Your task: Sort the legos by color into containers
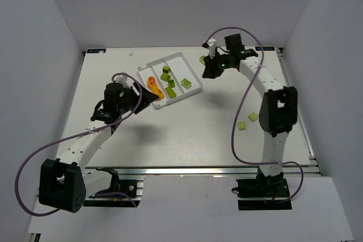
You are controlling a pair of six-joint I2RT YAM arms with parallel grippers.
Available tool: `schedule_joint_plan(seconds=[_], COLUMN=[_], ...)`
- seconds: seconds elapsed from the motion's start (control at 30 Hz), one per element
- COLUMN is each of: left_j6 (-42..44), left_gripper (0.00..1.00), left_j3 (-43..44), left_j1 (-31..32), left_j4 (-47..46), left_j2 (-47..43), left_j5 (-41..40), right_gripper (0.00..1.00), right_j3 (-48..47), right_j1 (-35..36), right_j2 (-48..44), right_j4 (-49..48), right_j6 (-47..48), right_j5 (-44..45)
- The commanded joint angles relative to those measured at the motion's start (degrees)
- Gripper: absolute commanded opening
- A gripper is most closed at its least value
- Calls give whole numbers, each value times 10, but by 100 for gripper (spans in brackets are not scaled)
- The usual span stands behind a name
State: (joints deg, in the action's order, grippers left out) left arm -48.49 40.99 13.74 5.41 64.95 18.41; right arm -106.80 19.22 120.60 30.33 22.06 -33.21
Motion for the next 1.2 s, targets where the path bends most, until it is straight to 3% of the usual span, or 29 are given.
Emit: schedule_joint_plan(seconds=[0.0,0.07,0.13,0.17,0.27,0.4,0.57,0.97,1.17], left_j6=[3,0,-1,-2,1,4,1,-2,-1], left_gripper=[76,76,76,76,76,76,76,76,76], left_j3=[7,-3,-13,-14,-21,-28,-27,-33,-29], left_j1=[2,2,2,2,2,2,8,8,8], left_j4=[-45,-69,-82,-85,-94,-109,-132,-134,-127], left_j2=[-2,4,8,11,15,25,47,51,49], left_j5=[29,38,45,50,56,65,81,81,79], right_gripper=[30,27,33,48,68,80,80,74,61], right_j3=[72,130,169,180,208,254,327,363,365], right_j1=[-59,-93,-109,-135,-160,-182,-183,-184,-184], right_j2=[-90,-127,-149,-156,-177,-193,-196,-155,-143], right_j4=[106,142,184,191,200,196,146,107,122], right_j6=[124,191,218,214,171,158,171,185,185], right_j5=[-49,-34,-8,24,104,180,227,293,273])
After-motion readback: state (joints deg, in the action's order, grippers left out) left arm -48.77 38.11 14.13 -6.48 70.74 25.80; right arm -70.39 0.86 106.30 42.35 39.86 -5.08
